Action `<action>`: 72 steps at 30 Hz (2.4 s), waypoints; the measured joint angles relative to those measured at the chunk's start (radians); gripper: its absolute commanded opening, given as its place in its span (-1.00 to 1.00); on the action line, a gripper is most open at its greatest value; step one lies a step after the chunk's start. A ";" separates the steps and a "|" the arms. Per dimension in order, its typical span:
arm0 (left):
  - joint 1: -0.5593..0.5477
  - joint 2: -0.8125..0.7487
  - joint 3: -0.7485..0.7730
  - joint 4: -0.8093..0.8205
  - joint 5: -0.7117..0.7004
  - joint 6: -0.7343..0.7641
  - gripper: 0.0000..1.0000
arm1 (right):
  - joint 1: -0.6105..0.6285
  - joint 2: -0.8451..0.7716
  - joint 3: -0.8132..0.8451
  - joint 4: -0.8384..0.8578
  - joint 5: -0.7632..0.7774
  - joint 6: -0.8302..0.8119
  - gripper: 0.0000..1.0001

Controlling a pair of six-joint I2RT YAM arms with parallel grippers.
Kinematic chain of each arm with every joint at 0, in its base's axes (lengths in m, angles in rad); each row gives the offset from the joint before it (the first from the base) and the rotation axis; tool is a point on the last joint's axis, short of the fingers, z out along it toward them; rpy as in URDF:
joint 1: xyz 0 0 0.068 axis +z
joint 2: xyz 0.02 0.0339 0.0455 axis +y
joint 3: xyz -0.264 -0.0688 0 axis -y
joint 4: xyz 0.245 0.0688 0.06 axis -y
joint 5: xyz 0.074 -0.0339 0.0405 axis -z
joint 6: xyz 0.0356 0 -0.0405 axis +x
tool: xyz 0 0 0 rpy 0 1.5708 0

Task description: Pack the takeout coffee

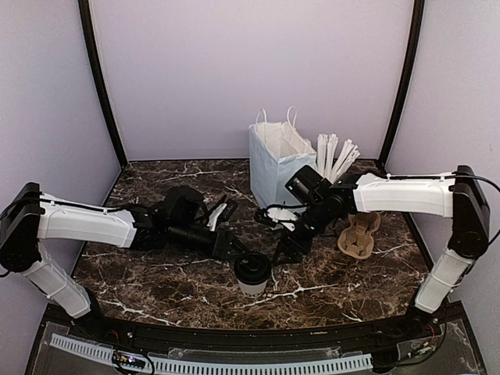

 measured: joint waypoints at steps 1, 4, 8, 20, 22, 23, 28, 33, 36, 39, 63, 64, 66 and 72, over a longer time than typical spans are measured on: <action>0.000 -0.019 -0.019 0.001 -0.002 -0.010 -0.32 | 0.000 0.015 0.015 0.001 0.012 0.002 0.50; -0.004 -0.073 -0.070 0.002 -0.010 -0.039 -0.33 | 0.000 0.048 0.057 0.007 0.053 0.013 0.49; -0.010 -0.142 -0.126 -0.002 -0.030 -0.077 -0.32 | 0.000 0.065 0.103 0.005 0.085 0.017 0.48; -0.015 -0.194 -0.103 -0.069 -0.102 -0.069 -0.07 | 0.000 -0.064 0.023 -0.042 -0.035 -0.043 0.51; -0.015 -0.151 -0.067 -0.078 -0.104 -0.052 -0.06 | 0.005 -0.097 0.000 -0.055 -0.076 -0.061 0.52; -0.015 -0.134 -0.051 -0.084 -0.104 -0.045 -0.06 | 0.010 -0.107 -0.007 -0.057 -0.084 -0.068 0.53; -0.015 -0.077 -0.010 -0.100 -0.101 -0.006 -0.05 | 0.098 -0.124 -0.029 -0.053 -0.041 -0.093 0.97; -0.015 -0.066 -0.010 -0.116 -0.087 0.006 -0.06 | 0.195 -0.064 0.010 -0.044 0.093 -0.088 0.97; -0.015 -0.068 -0.014 -0.115 -0.085 0.002 -0.07 | 0.221 -0.013 0.060 -0.043 0.132 -0.084 0.97; -0.015 -0.088 -0.036 -0.108 -0.087 -0.010 -0.08 | 0.249 0.011 0.108 -0.043 0.171 -0.070 0.97; -0.015 -0.309 -0.149 -0.166 -0.187 -0.086 -0.05 | 0.092 0.161 0.260 -0.043 0.314 0.021 0.96; -0.015 -0.322 -0.149 -0.172 -0.198 -0.090 -0.06 | 0.092 0.153 0.251 -0.042 0.298 0.022 0.93; -0.015 -0.351 -0.149 -0.189 -0.222 -0.105 -0.08 | 0.092 0.129 0.223 -0.045 0.252 0.025 0.84; -0.014 -0.440 -0.192 -0.222 -0.272 -0.204 -0.25 | 0.069 0.027 0.111 -0.043 -0.025 0.087 0.27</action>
